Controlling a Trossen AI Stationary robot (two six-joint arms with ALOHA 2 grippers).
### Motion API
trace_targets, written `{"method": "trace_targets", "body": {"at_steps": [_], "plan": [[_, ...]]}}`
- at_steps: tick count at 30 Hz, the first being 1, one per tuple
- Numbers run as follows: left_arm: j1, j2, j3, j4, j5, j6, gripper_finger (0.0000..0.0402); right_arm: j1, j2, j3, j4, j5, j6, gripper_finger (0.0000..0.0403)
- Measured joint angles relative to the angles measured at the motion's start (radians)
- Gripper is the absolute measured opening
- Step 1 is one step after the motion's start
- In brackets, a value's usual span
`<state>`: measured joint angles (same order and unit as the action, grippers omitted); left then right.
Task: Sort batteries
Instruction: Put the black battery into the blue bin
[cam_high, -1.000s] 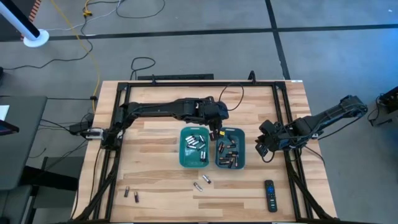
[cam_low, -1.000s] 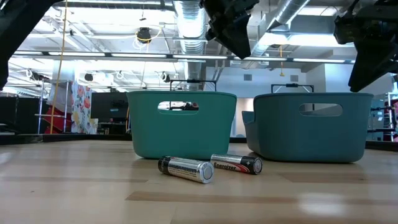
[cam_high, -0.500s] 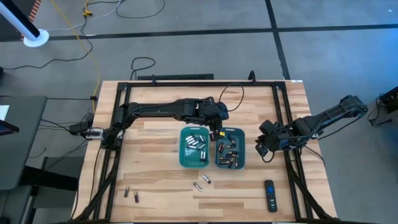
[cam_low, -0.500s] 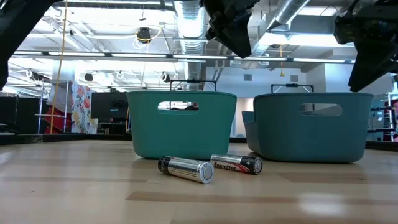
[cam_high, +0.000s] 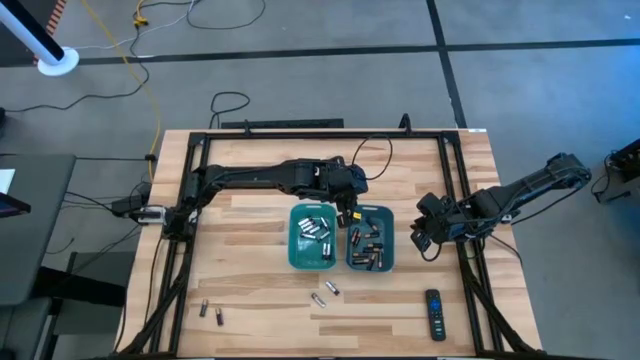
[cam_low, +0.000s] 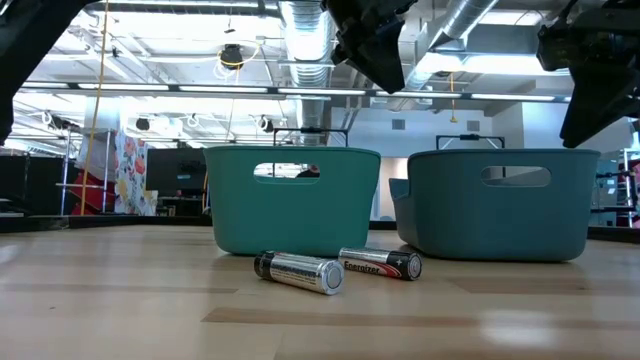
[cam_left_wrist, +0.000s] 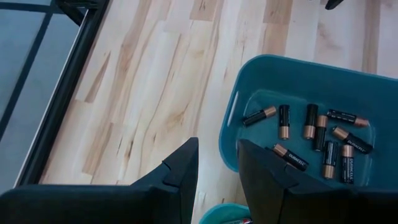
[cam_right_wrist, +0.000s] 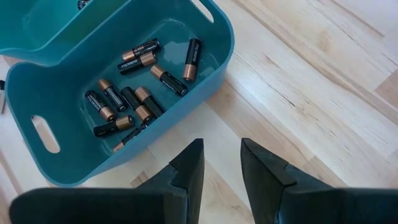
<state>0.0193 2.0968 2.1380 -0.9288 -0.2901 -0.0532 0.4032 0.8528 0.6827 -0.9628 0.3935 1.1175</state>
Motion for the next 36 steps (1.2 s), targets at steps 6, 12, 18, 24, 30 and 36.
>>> {"method": "trace_targets", "body": {"at_steps": [6,12,18,24,30,36], "plan": [[0.000,0.000,0.000,0.000,0.000,0.000,0.0107,0.000,0.000,0.000,0.009,0.000,0.000,0.0123],[0.000,0.000,0.000,-0.001,0.000,0.000,0.0107,0.000,0.000,0.000,0.008,0.000,0.000,0.0123],[-0.004,0.000,0.000,-0.017,0.000,0.001,0.0107,0.000,0.000,0.000,0.007,0.000,0.000,0.0123],[-0.004,-0.019,-0.002,-0.114,-0.004,-0.016,0.0107,0.000,0.000,0.000,0.006,0.000,0.000,0.0123],[-0.005,-0.021,-0.001,-0.098,-0.007,-0.023,0.0107,0.000,0.000,0.000,0.005,0.000,0.000,0.0123],[-0.010,-0.022,-0.001,-0.096,-0.003,-0.038,0.0107,0.000,0.000,0.000,0.006,0.000,0.000,0.0123]]}}
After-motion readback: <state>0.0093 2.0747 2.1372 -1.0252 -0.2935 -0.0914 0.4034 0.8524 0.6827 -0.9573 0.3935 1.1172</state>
